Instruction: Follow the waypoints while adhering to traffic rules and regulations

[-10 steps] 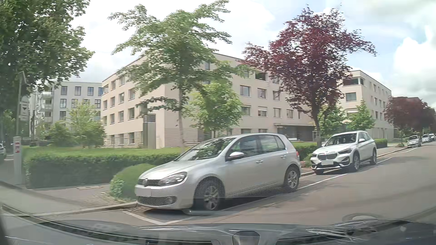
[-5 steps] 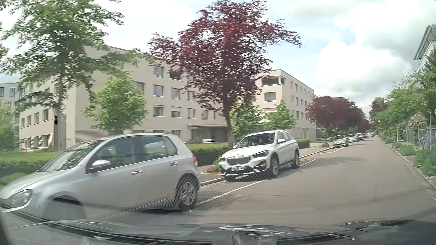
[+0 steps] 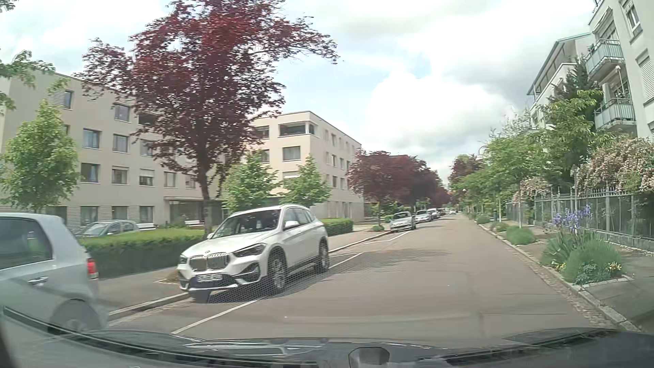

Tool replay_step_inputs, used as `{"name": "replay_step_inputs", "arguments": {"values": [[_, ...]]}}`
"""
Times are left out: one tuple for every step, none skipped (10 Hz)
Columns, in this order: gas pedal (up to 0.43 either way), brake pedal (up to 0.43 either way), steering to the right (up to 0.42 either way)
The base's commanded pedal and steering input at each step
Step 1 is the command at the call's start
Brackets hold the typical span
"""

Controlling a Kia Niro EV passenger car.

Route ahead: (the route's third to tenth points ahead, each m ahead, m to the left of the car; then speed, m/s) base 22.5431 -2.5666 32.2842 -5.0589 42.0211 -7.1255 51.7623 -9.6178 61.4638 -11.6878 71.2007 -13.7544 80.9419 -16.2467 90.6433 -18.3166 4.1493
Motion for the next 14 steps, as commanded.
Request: {"name": "replay_step_inputs", "arguments": {"values": [[0.138,0.000,0.477],[0.138,0.000,0.440],[0.138,0.000,0.391],[0.138,0.000,0.345],[0.138,0.000,0.300],[0.138,0.000,0.258],[0.138,0.000,0.196],[0.138,0.000,0.134],[0.138,0.000,0.090],[0.138,0.000,0.040],[0.138,0.000,0.011],[0.138,0.000,0.002],[0.138,0.000,-0.006],[0.138,0.000,-0.016]]}}
